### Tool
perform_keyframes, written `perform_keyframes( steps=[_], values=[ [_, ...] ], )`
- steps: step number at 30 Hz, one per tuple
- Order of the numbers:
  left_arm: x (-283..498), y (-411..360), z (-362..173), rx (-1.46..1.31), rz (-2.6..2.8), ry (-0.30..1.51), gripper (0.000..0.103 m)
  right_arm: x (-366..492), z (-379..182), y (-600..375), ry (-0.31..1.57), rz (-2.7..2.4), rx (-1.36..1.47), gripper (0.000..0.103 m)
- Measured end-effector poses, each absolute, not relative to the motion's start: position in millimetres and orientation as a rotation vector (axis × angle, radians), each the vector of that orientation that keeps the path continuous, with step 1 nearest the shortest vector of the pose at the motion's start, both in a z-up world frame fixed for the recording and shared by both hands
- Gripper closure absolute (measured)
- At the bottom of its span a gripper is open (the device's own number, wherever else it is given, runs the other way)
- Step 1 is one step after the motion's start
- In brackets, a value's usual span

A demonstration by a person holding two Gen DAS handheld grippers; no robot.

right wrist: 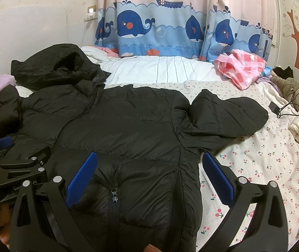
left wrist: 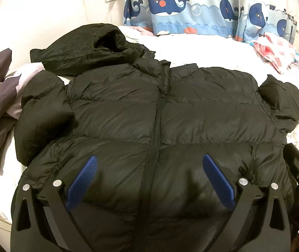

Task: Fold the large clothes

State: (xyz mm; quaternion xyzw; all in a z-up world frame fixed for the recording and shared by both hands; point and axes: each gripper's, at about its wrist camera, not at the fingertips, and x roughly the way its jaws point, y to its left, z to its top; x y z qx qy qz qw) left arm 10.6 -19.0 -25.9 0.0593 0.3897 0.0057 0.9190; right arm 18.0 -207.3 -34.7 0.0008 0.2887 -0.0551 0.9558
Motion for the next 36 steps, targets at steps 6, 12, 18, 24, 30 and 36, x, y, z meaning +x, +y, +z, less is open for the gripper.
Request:
perform_keyframes(
  steps=[6,12,18,24,30,36],
  values=[
    [10.6,-16.8,-26.7,0.129,0.016,0.801,0.007,19.2,-33.0,-220.6,0.585,-0.112,0.0,0.006],
    [10.8,-15.5,-26.7,0.14,0.024,0.8,0.007,23.7,-38.0,-210.6,0.589,-0.111,-0.005,0.006],
    [8.0,-13.6,-24.0,0.152,0.028,0.785,0.007,25.0,-47.4,-208.2,0.576,-0.124,-0.067,0.006],
    [7.9,-11.7,-23.4,0.15,0.019,0.794,0.007,26.3,-44.8,-207.1,0.596,-0.126,-0.097,0.006],
    [7.8,-12.5,-24.4,0.146,0.011,0.801,0.007,27.3,-44.8,-209.0,0.572,-0.104,-0.03,0.006],
    [7.2,-17.6,-26.5,0.159,-0.004,0.808,0.007,29.8,-43.5,-210.9,0.604,-0.104,-0.03,0.006]
  ],
)
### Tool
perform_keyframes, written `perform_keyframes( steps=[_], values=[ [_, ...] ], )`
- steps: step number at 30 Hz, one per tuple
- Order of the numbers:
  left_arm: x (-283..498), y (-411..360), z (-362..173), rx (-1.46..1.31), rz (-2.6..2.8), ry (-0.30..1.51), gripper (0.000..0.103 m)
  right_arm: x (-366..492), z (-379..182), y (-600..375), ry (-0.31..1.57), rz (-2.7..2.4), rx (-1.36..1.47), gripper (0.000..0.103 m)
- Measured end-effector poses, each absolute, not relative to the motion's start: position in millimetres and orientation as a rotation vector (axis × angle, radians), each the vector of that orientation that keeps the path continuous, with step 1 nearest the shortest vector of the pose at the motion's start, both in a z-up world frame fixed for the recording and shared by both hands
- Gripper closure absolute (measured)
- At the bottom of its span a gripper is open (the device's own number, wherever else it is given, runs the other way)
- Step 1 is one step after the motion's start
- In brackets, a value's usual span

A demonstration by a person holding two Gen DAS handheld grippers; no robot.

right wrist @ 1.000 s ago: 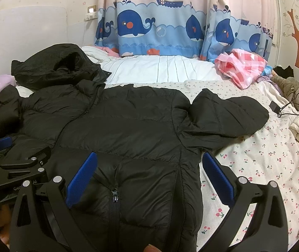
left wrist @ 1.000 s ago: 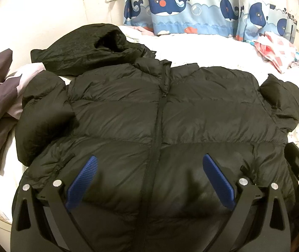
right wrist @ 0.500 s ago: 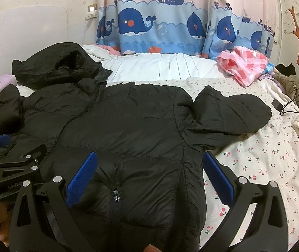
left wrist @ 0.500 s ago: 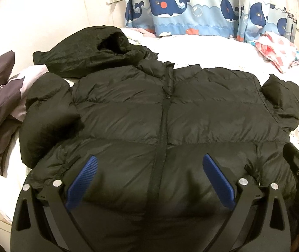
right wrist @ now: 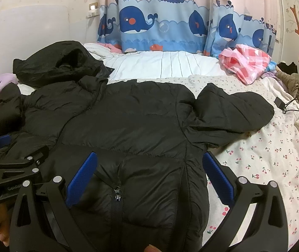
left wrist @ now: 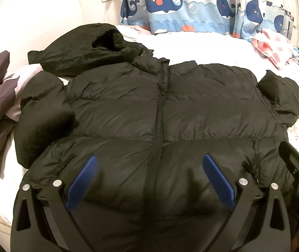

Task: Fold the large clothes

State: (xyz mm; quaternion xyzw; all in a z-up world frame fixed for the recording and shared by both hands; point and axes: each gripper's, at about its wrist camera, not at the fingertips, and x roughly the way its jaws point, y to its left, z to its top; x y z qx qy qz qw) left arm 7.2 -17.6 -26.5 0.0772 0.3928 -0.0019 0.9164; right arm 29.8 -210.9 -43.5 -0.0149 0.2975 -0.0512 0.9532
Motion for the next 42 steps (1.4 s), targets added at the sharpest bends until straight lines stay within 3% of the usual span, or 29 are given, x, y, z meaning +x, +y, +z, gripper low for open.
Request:
perform_keyframes(
  steps=[7,14,28,33,37,42],
  values=[
    [7.8,-19.3,-28.0,0.158,-0.011,0.82,0.007,32.0,-46.2,-211.5,0.644,-0.099,-0.021,0.006],
    [12.3,-20.7,-30.2,0.149,-0.03,0.836,0.007,29.4,-45.7,-215.2,0.521,-0.095,0.002,0.006],
    [22.7,-25.5,-33.6,0.118,-0.053,0.868,0.007,39.8,-24.1,-265.0,0.533,-0.168,0.06,0.006],
    [24.0,-22.3,-35.4,0.107,-0.054,0.881,0.007,56.5,-16.9,-338.1,0.625,-0.19,0.162,0.006],
    [23.5,-18.3,-33.1,0.087,-0.064,0.886,0.007,82.7,-19.6,-465.3,0.69,-0.321,0.381,0.006],
    [24.5,-16.9,-32.6,0.085,-0.067,0.89,0.007,129.7,-37.0,-606.8,0.726,-0.506,0.458,0.006]
  ],
)
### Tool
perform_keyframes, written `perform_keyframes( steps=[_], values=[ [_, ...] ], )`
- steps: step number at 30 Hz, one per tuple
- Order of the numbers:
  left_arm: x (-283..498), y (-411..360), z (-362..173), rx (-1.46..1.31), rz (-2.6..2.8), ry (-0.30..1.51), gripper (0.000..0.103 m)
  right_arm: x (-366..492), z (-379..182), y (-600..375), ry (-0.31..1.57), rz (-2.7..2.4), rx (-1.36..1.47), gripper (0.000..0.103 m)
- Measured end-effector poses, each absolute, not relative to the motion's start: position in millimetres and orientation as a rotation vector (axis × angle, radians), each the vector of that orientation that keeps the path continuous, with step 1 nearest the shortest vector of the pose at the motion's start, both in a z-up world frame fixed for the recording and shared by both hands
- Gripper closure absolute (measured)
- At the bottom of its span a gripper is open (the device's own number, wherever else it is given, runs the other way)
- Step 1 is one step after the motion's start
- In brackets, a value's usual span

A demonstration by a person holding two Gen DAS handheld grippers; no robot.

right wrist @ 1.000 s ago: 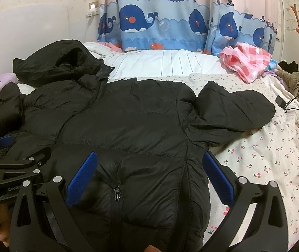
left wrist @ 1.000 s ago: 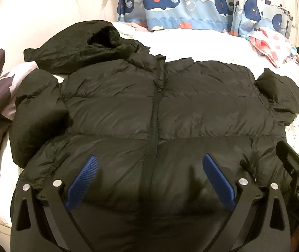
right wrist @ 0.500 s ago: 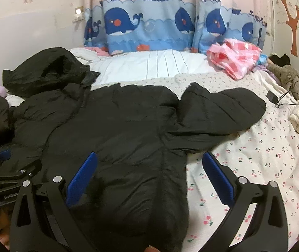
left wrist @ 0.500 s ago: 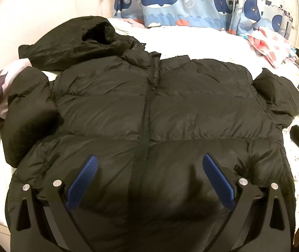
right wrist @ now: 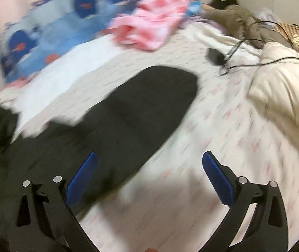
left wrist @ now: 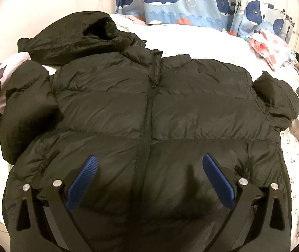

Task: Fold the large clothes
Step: 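Grasp the jacket sleeve end with the right tool and lift it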

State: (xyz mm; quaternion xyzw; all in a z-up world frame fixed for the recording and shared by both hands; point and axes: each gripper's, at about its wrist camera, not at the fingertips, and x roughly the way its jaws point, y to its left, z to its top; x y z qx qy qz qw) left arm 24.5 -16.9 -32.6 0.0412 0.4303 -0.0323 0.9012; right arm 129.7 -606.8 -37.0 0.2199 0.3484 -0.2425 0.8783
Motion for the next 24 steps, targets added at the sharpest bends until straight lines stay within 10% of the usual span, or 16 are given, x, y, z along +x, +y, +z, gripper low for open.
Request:
perform_keyframes(
  steps=[9,13,24],
  values=[
    [39.5,-19.3,-38.4,0.116,-0.035,0.907,0.007,203.7,-113.9,-674.3,0.811,-0.586,0.654,0.007],
    [44.3,-19.6,-47.0,0.126,-0.015,0.928,0.007,219.9,-104.5,-673.1,0.714,-0.264,0.771,0.092],
    [39.5,-48.8,-39.5,0.113,-0.066,0.911,0.007,46.0,65.7,-724.4,0.267,-0.428,0.594,0.099]
  ],
)
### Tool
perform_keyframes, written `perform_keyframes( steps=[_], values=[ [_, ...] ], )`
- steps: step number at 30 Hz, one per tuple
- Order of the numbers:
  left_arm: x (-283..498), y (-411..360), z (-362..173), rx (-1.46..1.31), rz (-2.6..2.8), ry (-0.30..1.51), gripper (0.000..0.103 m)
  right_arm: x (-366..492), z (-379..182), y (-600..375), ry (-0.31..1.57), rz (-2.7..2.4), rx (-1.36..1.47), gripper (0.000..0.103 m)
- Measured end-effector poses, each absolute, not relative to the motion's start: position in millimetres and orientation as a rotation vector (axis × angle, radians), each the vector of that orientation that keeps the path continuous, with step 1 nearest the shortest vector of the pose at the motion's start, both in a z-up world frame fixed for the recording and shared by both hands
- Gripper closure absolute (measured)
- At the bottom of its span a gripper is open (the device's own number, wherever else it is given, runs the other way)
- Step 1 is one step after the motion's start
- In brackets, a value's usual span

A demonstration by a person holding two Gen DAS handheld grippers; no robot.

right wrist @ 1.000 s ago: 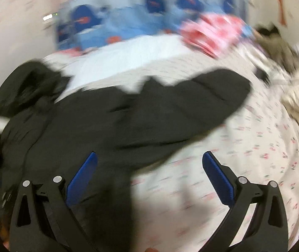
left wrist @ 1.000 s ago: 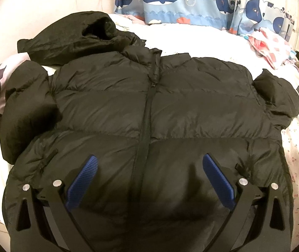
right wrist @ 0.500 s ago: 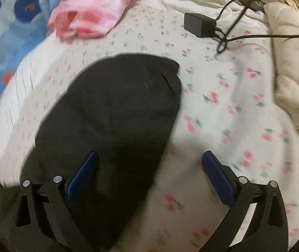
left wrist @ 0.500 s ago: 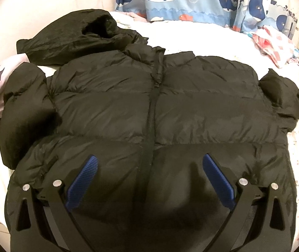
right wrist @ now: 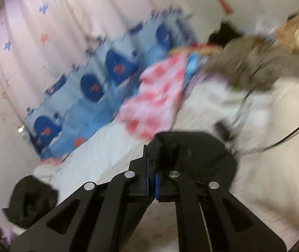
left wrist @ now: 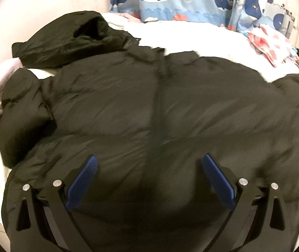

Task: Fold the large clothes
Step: 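Grasp the jacket sleeve end with the right tool and lift it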

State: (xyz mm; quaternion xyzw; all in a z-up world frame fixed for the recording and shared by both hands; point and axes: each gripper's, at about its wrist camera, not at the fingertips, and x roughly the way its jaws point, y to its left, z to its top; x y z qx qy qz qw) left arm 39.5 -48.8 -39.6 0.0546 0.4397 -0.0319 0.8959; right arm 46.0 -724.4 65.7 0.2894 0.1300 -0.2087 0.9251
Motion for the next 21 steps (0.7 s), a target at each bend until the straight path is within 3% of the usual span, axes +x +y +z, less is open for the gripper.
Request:
perform_keyframes(
  steps=[2,5,8,9,12,14,21],
  values=[
    [39.1,-56.1,-44.8,0.101,-0.09,0.934,0.007,30.7,46.8,-746.0,0.311,-0.528,0.609,0.099],
    [37.8,-68.1,-55.0,0.123,-0.13,0.963,0.007,15.0,-24.8,-782.9,0.557,-0.635,0.714,0.095],
    [32.8,-71.8,-57.6,0.179,-0.149,0.961,0.007,-30.8,-56.5,-775.9,0.574,-0.594,0.808,0.095],
    [31.1,-68.8,-55.3,0.174,-0.152,0.958,0.007,-42.1,-54.4,-767.0,0.578,-0.591,0.79,0.089],
    [28.1,-51.5,-44.3,0.132,-0.151,0.949,0.007,-90.5,-45.2,-720.1,0.539,-0.561,0.795,0.052],
    [24.0,-37.2,-35.9,0.105,-0.146,0.947,0.007,-110.9,-36.5,-666.6,0.566,-0.439,0.771,0.049],
    [-16.3,-5.0,-18.5,0.172,-0.153,0.924,0.007,-142.0,-23.9,-440.8,1.014,0.197,0.562,0.038]
  ],
)
